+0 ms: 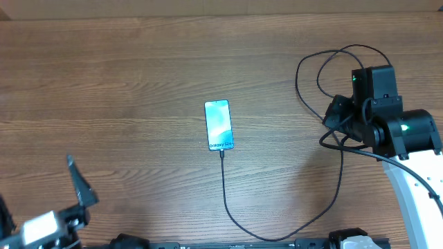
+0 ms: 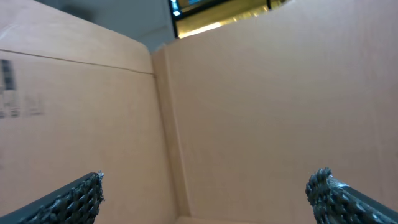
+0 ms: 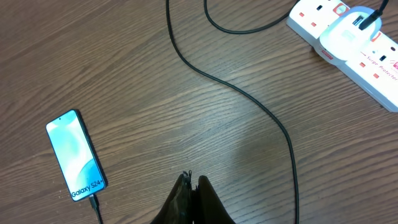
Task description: Plug charger to phone and switch on socket
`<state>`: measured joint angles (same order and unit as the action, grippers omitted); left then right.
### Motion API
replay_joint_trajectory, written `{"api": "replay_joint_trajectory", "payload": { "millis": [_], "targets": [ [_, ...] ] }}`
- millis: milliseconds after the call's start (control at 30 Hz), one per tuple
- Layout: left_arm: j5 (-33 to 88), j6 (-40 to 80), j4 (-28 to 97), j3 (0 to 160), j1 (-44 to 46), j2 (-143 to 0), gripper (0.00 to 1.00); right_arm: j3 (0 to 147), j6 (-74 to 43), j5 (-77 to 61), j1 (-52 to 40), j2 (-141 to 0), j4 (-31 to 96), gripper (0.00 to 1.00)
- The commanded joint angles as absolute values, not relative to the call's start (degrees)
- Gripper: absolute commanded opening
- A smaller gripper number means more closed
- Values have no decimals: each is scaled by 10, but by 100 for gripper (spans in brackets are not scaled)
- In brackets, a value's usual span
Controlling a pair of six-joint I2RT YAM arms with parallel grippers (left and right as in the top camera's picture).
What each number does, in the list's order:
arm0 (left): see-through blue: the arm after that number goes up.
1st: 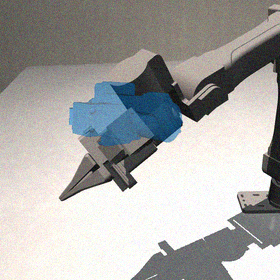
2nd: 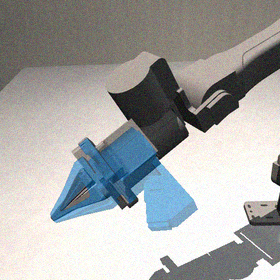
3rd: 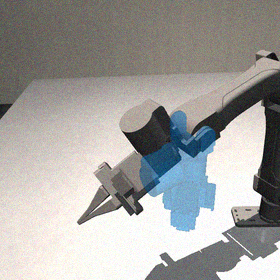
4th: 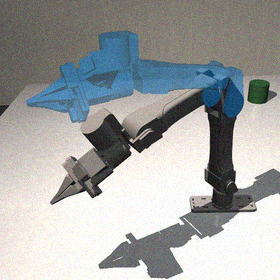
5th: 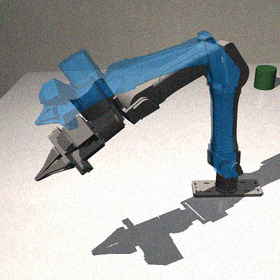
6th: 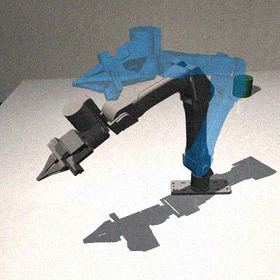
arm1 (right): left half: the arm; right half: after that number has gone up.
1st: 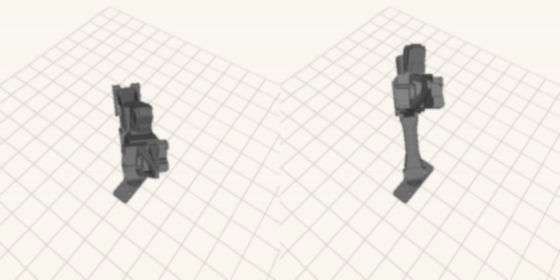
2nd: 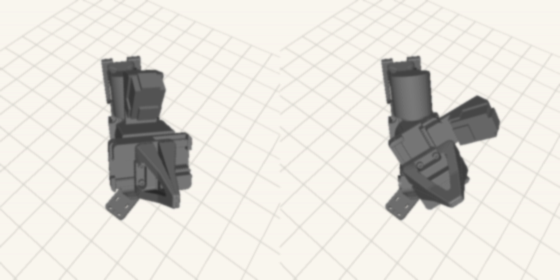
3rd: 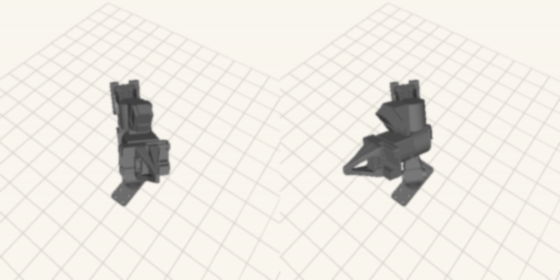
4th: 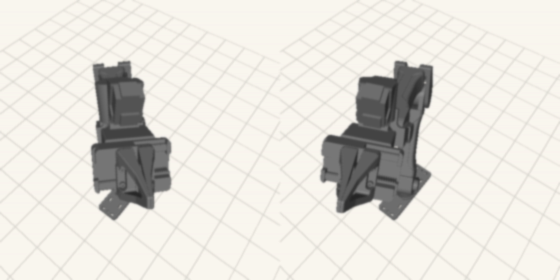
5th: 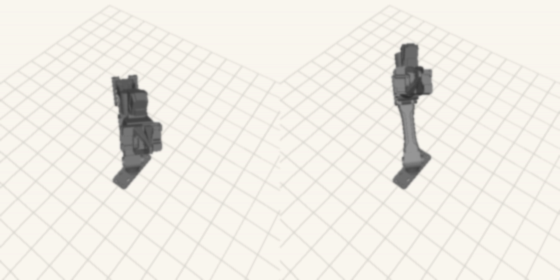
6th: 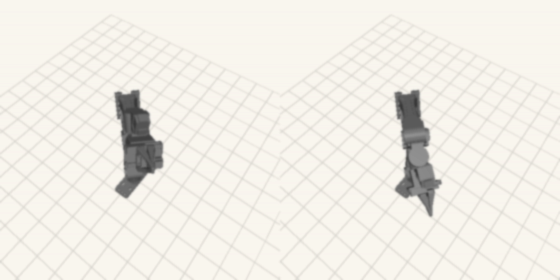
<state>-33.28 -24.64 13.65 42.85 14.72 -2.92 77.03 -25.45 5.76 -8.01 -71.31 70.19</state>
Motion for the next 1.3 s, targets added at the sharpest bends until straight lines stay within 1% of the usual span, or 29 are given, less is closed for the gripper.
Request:
{"api": "replay_joint_trajectory", "payload": {
  "millis": [0,133,267,333,433,500,667,867,1000,1100,1200,1267],
  "targets": [
    [-334,-252,135,405,137,-10,100,773,-250,51,-81,-702,705,4],
    [-334,-227,132,402,131,-3,100,773,-250,48,-81,-695,706,4],
    [-335,-192,130,402,100,-2,100,773,-249,48,-81,-688,706,4],
    [-334,-159,131,402,74,-2,100,773,-227,48,-81,-688,707,4],
    [-334,-92,130,402,41,-2,100,773,-224,48,-81,-688,708,4],
    [-334,-48,130,402,33,-2,99,773,-224,48,-81,-688,708,4],
    [-330,132,135,402,32,-2,100,773,-224,48,-81,-688,709,4],
    [-324,212,141,384,34,-4,100,773,-220,48,-81,-688,707,4],
    [-295,307,180,341,34,-4,99,773,-220,48,-81,-688,704,4],
    [-281,427,181,269,34,-4,100,773,-220,48,-81,-688,705,4],
    [-294,444,170,194,34,-4,100,773,-220,48,-81,-688,710,4],
    [-297,424,146,141,34,-4,100,773,-220,48,-81,-688,711,4]
  ]
}}
